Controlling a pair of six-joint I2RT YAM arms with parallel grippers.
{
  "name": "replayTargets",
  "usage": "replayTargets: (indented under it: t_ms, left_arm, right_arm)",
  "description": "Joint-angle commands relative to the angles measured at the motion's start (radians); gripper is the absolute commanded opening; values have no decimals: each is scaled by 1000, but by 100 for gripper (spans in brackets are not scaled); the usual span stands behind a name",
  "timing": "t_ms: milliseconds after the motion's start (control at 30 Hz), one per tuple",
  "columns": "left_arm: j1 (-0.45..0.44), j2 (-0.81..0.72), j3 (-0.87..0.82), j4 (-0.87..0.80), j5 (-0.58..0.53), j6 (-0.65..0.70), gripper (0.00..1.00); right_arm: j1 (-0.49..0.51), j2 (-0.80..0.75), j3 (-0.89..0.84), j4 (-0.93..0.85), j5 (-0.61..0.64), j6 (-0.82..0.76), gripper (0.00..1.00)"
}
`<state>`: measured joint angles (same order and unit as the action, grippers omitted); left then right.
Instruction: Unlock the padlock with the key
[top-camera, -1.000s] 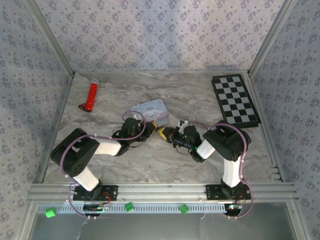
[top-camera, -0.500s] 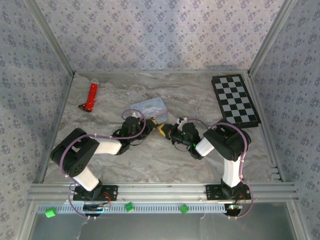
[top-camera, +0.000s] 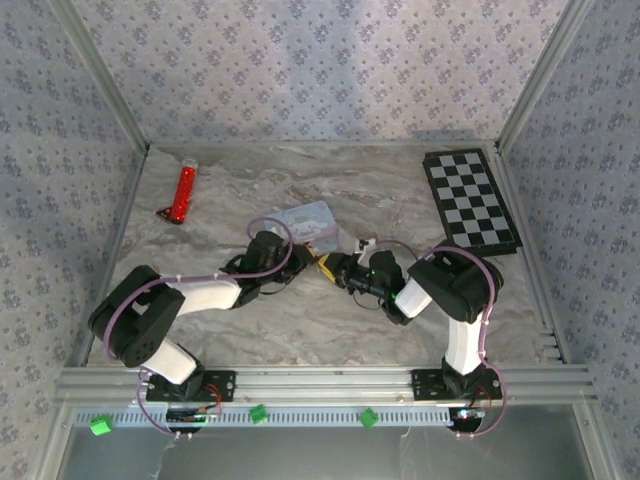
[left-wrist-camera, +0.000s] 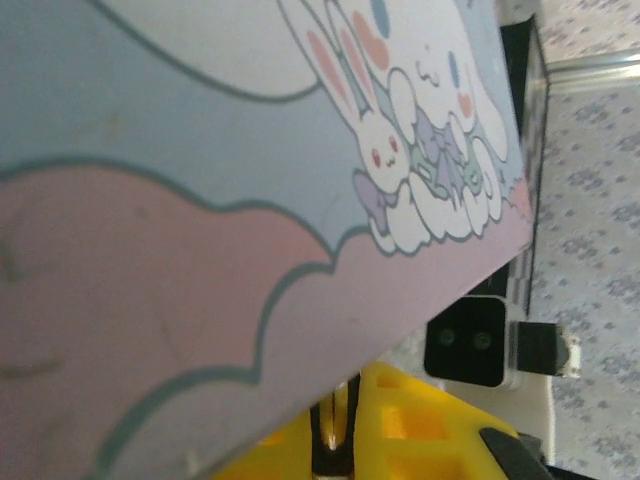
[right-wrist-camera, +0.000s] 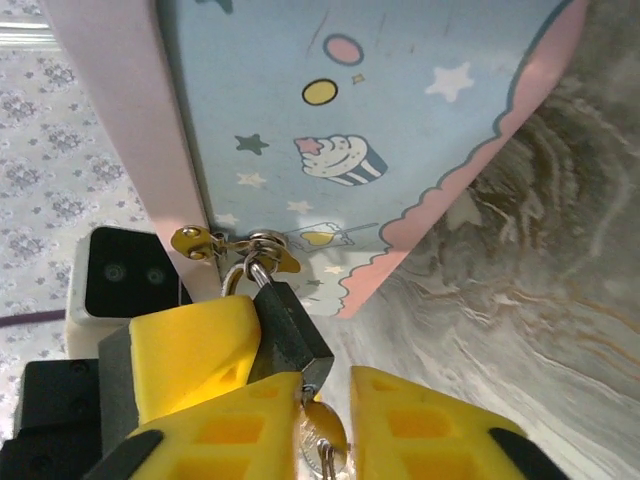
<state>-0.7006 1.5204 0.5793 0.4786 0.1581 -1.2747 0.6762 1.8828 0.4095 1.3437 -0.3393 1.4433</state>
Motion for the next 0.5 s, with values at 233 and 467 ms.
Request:
replayTargets:
  t_ms: [233,467]
  left_arm:
    - [34,-86,16,-127,23,48,4]
    - [50,-143,10,-210,8,68,4]
  right_arm:
    - [-37,-106,-93,-50,-76,-232,31]
    - [-18,-408,-2,-702,-36,-689,28]
